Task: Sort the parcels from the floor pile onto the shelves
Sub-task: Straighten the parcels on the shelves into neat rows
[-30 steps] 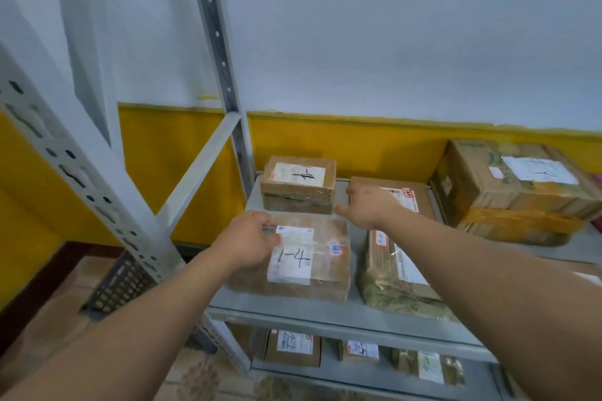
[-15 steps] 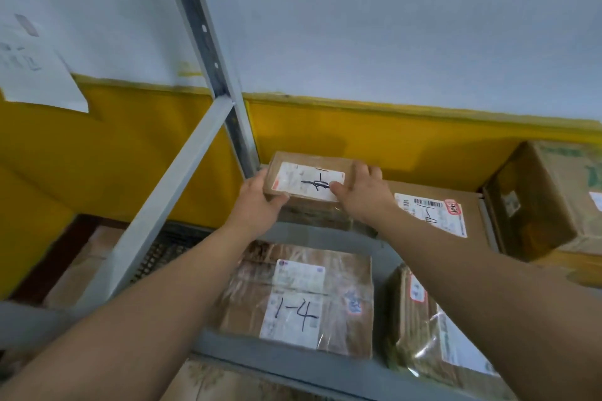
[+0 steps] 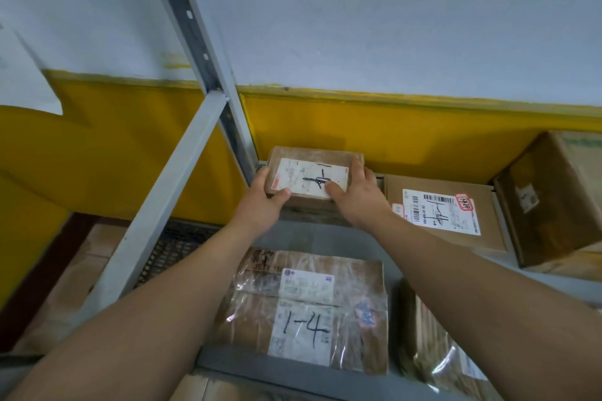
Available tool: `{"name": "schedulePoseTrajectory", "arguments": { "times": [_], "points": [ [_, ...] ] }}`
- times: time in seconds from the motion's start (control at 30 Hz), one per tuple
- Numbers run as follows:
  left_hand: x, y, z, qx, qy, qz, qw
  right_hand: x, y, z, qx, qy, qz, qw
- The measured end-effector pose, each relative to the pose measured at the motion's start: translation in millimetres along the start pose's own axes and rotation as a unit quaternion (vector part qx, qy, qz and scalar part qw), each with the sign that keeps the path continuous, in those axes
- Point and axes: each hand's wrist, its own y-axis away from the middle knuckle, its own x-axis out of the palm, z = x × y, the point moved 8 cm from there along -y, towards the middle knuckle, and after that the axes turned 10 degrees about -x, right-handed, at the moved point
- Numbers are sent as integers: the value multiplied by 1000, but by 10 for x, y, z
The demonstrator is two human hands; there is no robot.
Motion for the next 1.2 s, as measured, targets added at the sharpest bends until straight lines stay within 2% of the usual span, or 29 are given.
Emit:
{"name": "schedulePoseTrajectory", "arguments": {
  "times": [0.33, 0.53, 0.7, 0.83, 0.93, 1.03, 1.2],
  "points": [
    [65, 69, -37, -2, -28, 37, 999, -106, 146, -60, 9, -5, -5, 1000],
    [-86, 326, 182, 26, -170, -35, 984, -215, 471, -94, -9, -7, -59, 998],
    [-167, 640, 430, 35, -260, -90, 961, -134, 897, -5, -41, 77, -44, 995],
    [-64, 1057, 642, 39, -293, -53, 954, 122, 1365, 116, -41, 154, 9, 987],
    [-1, 1287, 838, 41, -276, -21, 960, 343, 1650, 83, -22, 174, 39, 984],
    [13, 1431, 918, 50, -288, -10, 956, 465, 1809, 29, 2, 136, 45, 990],
    [-5, 1445, 947, 45, -299, -4, 953, 465, 1863, 21, -3, 192, 48, 980]
  ]
}}
